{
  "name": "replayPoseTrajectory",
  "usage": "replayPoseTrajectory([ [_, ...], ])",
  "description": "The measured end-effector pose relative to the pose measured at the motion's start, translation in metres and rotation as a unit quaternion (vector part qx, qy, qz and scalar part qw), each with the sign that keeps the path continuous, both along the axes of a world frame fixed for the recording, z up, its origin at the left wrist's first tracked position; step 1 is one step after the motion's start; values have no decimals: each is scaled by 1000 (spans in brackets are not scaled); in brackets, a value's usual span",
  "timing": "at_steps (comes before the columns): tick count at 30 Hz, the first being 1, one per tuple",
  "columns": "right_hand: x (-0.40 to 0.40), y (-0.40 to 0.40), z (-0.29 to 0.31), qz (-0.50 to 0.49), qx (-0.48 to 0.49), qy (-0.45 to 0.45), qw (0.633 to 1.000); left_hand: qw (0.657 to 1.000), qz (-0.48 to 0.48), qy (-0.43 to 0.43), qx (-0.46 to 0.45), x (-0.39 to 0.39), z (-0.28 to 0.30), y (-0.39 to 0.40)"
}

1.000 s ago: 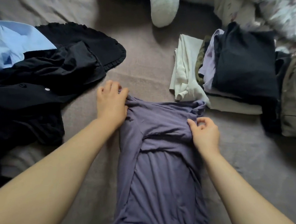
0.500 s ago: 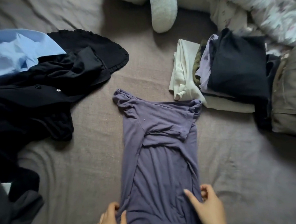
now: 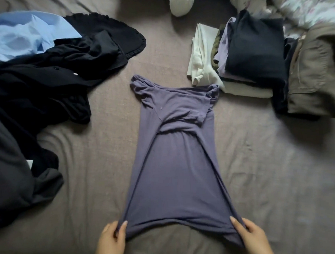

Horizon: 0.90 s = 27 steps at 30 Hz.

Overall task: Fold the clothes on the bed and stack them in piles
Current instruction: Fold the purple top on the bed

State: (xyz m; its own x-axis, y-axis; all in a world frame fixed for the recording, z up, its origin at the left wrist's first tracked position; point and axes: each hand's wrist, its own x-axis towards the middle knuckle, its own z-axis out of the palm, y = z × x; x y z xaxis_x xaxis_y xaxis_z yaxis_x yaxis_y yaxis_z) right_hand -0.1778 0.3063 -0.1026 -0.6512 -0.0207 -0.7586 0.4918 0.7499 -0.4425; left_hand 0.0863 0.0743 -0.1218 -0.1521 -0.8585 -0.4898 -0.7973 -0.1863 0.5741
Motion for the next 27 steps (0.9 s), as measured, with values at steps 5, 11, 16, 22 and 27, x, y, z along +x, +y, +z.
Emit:
replayPoseTrajectory([
  [5,-2,15,11,-89,-2,-65,994,927,327,73,166,0,-4,-16],
  [11,23,2,-9,-63,12,-21,998,928,293,72,219,-15,-20,-13],
  [16,38,-9,-8,-2,4,67,998,965,186,27,184,-18,-7,-10],
  [22,-4,-19,15,-159,-27,4,987,928,247,27,277,-17,21,-47],
  [27,-73,-76,39,-271,-197,-101,937,810,336,224,424,-67,67,-121],
])
